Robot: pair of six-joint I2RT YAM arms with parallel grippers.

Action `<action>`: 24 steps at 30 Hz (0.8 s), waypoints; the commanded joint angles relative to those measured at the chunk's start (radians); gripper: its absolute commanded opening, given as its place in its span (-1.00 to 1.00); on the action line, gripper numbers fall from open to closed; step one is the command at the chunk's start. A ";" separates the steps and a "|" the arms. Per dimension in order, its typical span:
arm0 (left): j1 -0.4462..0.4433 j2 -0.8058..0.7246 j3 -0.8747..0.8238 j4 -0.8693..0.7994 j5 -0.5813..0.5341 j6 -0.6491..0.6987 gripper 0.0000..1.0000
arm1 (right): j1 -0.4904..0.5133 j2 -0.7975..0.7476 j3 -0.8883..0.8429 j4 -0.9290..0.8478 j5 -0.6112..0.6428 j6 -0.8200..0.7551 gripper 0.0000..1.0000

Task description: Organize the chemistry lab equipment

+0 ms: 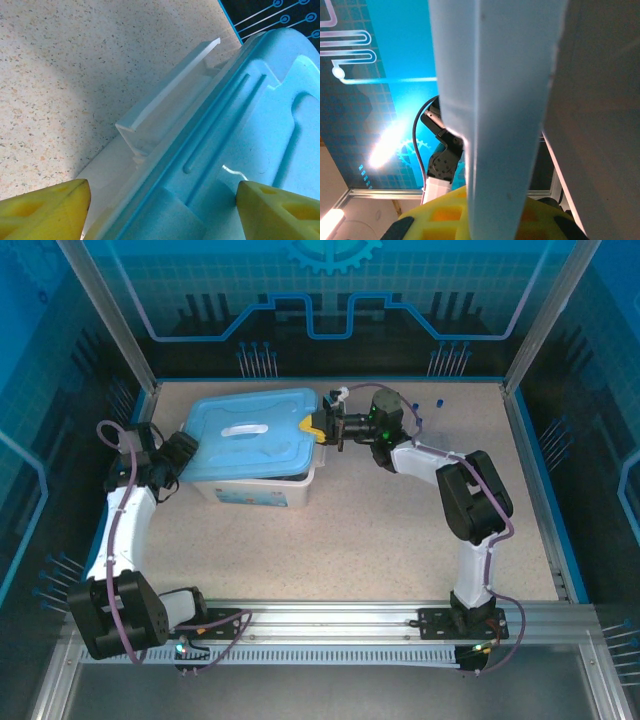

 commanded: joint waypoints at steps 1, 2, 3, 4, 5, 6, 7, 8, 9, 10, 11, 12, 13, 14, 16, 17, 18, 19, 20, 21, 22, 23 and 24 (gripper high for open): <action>-0.019 -0.030 -0.027 -0.039 0.008 0.014 0.55 | 0.006 0.012 0.031 0.022 0.045 -0.032 -0.85; -0.019 -0.034 -0.026 -0.042 0.002 0.014 0.55 | 0.003 0.010 0.028 0.016 0.052 -0.038 -0.85; -0.019 -0.040 -0.026 -0.044 -0.007 0.014 0.55 | 0.003 0.009 0.028 0.005 0.056 -0.046 -0.85; -0.019 -0.046 -0.027 -0.044 -0.013 0.013 0.55 | 0.004 0.010 0.029 -0.002 0.058 -0.053 -0.85; -0.019 -0.052 -0.029 -0.041 -0.020 0.012 0.55 | 0.006 0.013 0.031 -0.002 0.061 -0.054 -0.85; -0.019 -0.057 -0.032 -0.037 -0.027 0.012 0.55 | 0.009 0.017 0.034 0.006 0.060 -0.050 -0.86; -0.019 -0.059 -0.031 -0.034 -0.029 0.009 0.56 | 0.010 0.019 0.034 0.014 0.061 -0.044 -0.85; -0.019 -0.058 -0.029 -0.035 -0.031 0.008 0.56 | 0.011 0.021 0.034 0.021 0.065 -0.040 -0.86; -0.019 -0.057 -0.025 -0.035 -0.032 0.008 0.56 | 0.011 0.021 0.033 0.026 0.065 -0.037 -0.85; -0.019 -0.054 -0.021 -0.034 -0.031 0.006 0.56 | 0.012 0.022 0.032 0.031 0.065 -0.034 -0.86; -0.019 -0.050 -0.017 -0.034 -0.030 0.005 0.56 | 0.011 0.023 0.031 0.035 0.062 -0.032 -0.85; -0.019 -0.047 -0.012 -0.035 -0.027 0.005 0.56 | 0.011 0.020 0.027 0.039 0.061 -0.029 -0.86; -0.019 -0.046 -0.009 -0.035 -0.027 0.006 0.56 | 0.008 0.018 0.024 0.042 0.058 -0.026 -0.85; -0.019 -0.046 -0.007 -0.037 -0.027 0.008 0.56 | 0.009 0.012 0.018 0.042 0.054 -0.026 -0.86; -0.019 -0.045 -0.006 -0.043 -0.031 0.012 0.56 | 0.008 -0.002 0.009 0.035 0.044 -0.032 -0.86; -0.019 -0.044 -0.007 -0.046 -0.032 0.013 0.56 | 0.006 -0.012 0.005 0.023 0.038 -0.041 -0.85; -0.019 -0.042 -0.009 -0.047 -0.030 0.012 0.56 | 0.006 -0.020 -0.001 0.006 0.035 -0.054 -0.85; -0.019 -0.039 -0.012 -0.049 -0.028 0.012 0.56 | 0.003 -0.026 -0.006 -0.008 0.034 -0.066 -0.84; -0.019 -0.034 -0.015 -0.050 -0.027 0.012 0.56 | -0.001 -0.031 -0.014 -0.022 0.032 -0.078 -0.84; -0.020 -0.029 -0.017 -0.050 -0.023 0.012 0.56 | -0.004 -0.034 -0.021 -0.023 0.030 -0.080 -0.83; -0.021 -0.025 -0.020 -0.052 -0.021 0.012 0.56 | -0.008 -0.033 -0.029 -0.017 0.030 -0.076 -0.83; -0.021 -0.020 -0.023 -0.053 -0.018 0.012 0.56 | -0.010 -0.032 -0.037 -0.005 0.031 -0.069 -0.82; -0.025 -0.021 -0.029 -0.051 -0.018 0.011 0.56 | -0.009 -0.030 -0.043 0.008 0.033 -0.060 -0.80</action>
